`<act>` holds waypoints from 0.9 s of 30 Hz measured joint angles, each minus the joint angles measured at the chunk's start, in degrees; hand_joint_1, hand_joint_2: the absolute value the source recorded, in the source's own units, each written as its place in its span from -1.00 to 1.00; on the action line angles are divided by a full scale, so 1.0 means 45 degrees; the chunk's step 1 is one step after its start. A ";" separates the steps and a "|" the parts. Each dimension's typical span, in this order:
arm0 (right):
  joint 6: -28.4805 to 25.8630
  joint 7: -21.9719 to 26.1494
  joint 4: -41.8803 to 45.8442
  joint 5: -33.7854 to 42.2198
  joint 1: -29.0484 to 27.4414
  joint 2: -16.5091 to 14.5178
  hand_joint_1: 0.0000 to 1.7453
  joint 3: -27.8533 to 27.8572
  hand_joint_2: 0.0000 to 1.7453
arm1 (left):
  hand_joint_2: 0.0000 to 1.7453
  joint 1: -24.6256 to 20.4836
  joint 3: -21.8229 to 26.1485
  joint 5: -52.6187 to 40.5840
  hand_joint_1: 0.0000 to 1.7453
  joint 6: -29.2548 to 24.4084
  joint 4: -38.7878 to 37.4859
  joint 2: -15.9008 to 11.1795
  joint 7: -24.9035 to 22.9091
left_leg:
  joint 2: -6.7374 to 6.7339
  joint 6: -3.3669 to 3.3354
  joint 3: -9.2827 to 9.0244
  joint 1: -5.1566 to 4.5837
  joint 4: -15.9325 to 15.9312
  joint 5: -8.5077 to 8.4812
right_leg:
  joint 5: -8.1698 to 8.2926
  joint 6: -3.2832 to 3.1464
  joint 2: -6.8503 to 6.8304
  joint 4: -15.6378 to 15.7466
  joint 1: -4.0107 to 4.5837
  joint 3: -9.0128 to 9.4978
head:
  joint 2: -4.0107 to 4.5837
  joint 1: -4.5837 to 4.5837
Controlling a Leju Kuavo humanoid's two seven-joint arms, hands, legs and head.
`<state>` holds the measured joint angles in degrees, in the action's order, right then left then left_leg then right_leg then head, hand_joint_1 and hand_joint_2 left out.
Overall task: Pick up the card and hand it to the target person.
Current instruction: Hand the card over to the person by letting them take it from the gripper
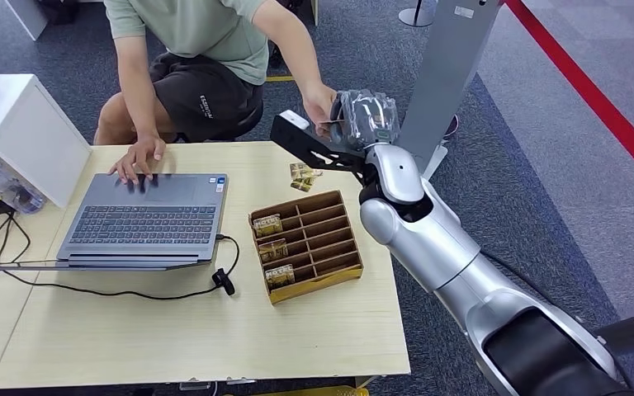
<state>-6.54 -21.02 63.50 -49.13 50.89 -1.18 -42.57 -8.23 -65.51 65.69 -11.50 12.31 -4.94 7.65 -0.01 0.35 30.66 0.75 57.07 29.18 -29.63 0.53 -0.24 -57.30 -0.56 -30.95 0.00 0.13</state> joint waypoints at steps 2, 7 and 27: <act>-0.0133 0.0113 -0.0325 0.0023 0.0044 -0.0027 0.42 -0.0010 1.00 | -1.00 0.0002 -0.0001 0.0027 -1.00 -0.0004 0.0000 0.0000 0.0002 | 0.0000 0.0000 0.0002 0.0000 0.0000 0.0000 | 0.0000 0.0000 0.0000 0.0000 0.0000 0.0000 | 0.0000 0.0004; -0.0386 0.0292 -0.1059 0.0126 0.0101 -0.0125 -1.00 -0.0018 1.00 | -1.00 0.0006 -0.0006 0.0071 -1.00 -0.0018 0.0000 0.0000 0.0005 | 0.0003 0.0000 0.0003 -0.0001 0.0001 0.0000 | 0.0000 0.0000 -0.0003 0.0000 -0.0001 0.0000 | 0.0000 0.0012; -0.1181 0.0416 0.0649 0.2953 -0.1609 0.0312 -1.00 0.0551 1.00 | -1.00 0.0361 -0.0015 0.0505 -1.00 -0.0235 0.0000 0.0000 0.0191 | 0.0002 -0.0001 -0.0003 -0.0001 0.0002 0.0002 | -0.0001 0.0001 -0.0001 0.0005 -0.0001 -0.0005 | 0.0000 0.0010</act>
<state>-11.86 -19.15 66.42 -35.84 43.65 0.22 -40.09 -6.61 -65.57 67.96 -12.56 12.31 -4.94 8.51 0.00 0.35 30.65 0.74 57.08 29.19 -29.63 0.54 -0.24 -57.28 -0.56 -30.97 0.00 0.17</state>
